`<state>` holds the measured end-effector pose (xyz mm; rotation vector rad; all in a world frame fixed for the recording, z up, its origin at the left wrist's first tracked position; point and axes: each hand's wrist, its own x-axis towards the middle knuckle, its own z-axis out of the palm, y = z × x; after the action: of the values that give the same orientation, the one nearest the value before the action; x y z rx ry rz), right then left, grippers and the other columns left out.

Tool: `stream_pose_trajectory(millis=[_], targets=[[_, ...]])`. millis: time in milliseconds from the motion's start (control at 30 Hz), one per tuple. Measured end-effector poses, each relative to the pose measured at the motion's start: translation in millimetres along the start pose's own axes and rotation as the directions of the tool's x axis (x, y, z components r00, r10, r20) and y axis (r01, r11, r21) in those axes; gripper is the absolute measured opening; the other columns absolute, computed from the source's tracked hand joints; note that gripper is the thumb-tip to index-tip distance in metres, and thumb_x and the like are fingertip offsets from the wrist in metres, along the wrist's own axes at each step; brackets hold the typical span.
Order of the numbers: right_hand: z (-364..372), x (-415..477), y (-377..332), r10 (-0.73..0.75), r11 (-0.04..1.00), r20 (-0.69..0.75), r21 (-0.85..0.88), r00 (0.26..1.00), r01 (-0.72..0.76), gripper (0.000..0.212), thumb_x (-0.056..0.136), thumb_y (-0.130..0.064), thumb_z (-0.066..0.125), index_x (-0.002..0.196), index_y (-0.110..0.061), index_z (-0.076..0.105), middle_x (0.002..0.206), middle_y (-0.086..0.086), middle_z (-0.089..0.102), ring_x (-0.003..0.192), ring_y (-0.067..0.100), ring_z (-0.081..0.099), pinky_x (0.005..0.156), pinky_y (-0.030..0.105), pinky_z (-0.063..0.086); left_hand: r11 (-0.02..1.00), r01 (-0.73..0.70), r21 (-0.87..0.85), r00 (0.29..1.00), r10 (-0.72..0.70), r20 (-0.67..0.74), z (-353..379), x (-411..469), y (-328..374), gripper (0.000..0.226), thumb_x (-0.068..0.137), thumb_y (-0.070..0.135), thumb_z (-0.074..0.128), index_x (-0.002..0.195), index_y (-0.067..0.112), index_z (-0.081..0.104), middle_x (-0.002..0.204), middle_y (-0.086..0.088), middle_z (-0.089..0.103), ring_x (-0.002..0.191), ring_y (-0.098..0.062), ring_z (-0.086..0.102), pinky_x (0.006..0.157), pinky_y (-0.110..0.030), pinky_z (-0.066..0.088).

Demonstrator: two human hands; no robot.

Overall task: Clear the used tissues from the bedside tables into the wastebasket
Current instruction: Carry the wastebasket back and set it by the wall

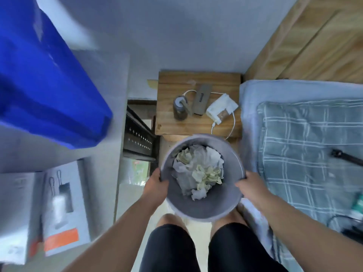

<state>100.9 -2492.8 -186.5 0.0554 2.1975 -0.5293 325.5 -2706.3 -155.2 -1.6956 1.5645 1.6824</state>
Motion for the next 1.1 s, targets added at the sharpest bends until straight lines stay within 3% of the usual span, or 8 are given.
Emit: stream_pose_trajectory(millis=[200,300,400,467,600,833,933,1100], targets=[[-62.0,-99.9,-43.7,-0.063,0.993,-0.038,0.102,0.997,0.067,0.013,0.078,0.002,0.064,0.089,0.007,0.069,0.084,0.03,0.071,0.064,0.026,0.062,0.059,0.04,0.053,0.991,-0.088,-0.104,0.996,0.091,0.027,-44.7,-94.5,36.3,0.032,0.081,0.013,0.054,0.104,0.031,0.067,0.099,-0.005,0.079,0.096,-0.035,0.076,0.082,-0.058,0.064],[-80.0,-152.1,-53.4,-0.086,0.959,-0.065,0.264,0.994,0.1,0.011,0.08,-0.004,0.066,0.079,-0.008,0.076,0.077,0.018,0.076,0.058,0.021,0.069,0.055,0.037,0.058,0.975,-0.112,-0.193,0.992,0.122,0.042,-68.2,-128.3,53.6,0.039,0.069,0.015,0.058,0.099,0.033,0.073,0.096,-0.003,0.081,0.09,-0.029,0.079,0.075,-0.054,0.068],[-89.8,-197.4,-50.9,-0.117,0.928,-0.18,0.331,0.977,0.173,0.018,0.085,-0.015,0.066,0.07,-0.023,0.073,0.059,0.0,0.068,0.047,0.009,0.057,0.053,0.032,0.044,0.967,-0.18,-0.179,0.977,0.196,0.08,-79.8,-159.2,70.5,0.036,0.067,0.014,0.061,0.094,0.034,0.076,0.097,-0.007,0.081,0.083,-0.027,0.079,0.078,-0.057,0.066],[-93.1,-224.0,-47.7,-0.154,0.909,-0.23,0.349,0.961,0.229,0.018,0.088,-0.019,0.067,0.073,-0.026,0.07,0.066,0.002,0.07,0.055,0.01,0.06,0.055,0.033,0.043,0.961,-0.217,-0.173,0.968,0.235,0.09,-83.4,-181.1,80.3,0.035,0.067,0.013,0.06,0.092,0.031,0.077,0.092,-0.009,0.081,0.075,-0.025,0.077,0.076,-0.06,0.064],[-98.2,-261.4,-39.9,-0.221,0.84,-0.228,0.451,0.948,0.304,0.038,0.09,-0.006,0.064,0.099,-0.043,0.066,0.084,-0.014,0.076,0.072,0.004,0.07,0.062,0.032,0.051,0.954,-0.26,-0.152,0.956,0.276,0.1,-84.4,-213.9,92.9,0.037,0.083,0.0,0.055,0.094,0.025,0.08,0.093,-0.006,0.083,0.078,-0.023,0.081,0.063,-0.038,0.066],[-133.7,-321.6,-6.5,-0.139,0.703,-0.362,0.62,0.922,0.35,0.045,0.07,-0.015,0.058,0.084,-0.058,0.067,0.072,-0.02,0.072,0.059,-0.003,0.063,0.058,0.032,0.045,0.896,-0.438,-0.074,0.886,0.444,0.133,-58.4,-274.5,104.6,0.033,0.092,0.006,0.059,0.098,0.031,0.081,0.1,-0.006,0.083,0.087,-0.025,0.081,0.066,-0.032,0.065],[-142.6,-355.3,25.7,-0.08,0.666,-0.423,0.651,0.903,0.364,0.041,0.06,-0.021,0.054,0.08,-0.054,0.067,0.069,-0.024,0.07,0.058,-0.008,0.061,0.056,0.03,0.041,0.858,-0.507,-0.081,0.834,0.512,0.205,-40.9,-297.3,98.3,0.034,0.088,0.013,0.061,0.106,0.035,0.08,0.106,-0.01,0.082,0.092,-0.03,0.08,0.071,-0.045,0.068],[-140.4,-411.1,83.3,0.055,0.627,-0.495,0.693,0.867,0.356,0.036,0.063,-0.021,0.057,0.084,-0.048,0.07,0.07,-0.018,0.072,0.059,0.001,0.065,0.053,0.028,0.043,0.837,-0.539,-0.095,0.717,0.516,0.469,-9.0,-323.1,96.2,0.077,0.074,0.01,0.069,0.132,0.06,0.06,0.118,0.005,0.08,0.1,-0.024,0.079,0.074,-0.043,0.066]])
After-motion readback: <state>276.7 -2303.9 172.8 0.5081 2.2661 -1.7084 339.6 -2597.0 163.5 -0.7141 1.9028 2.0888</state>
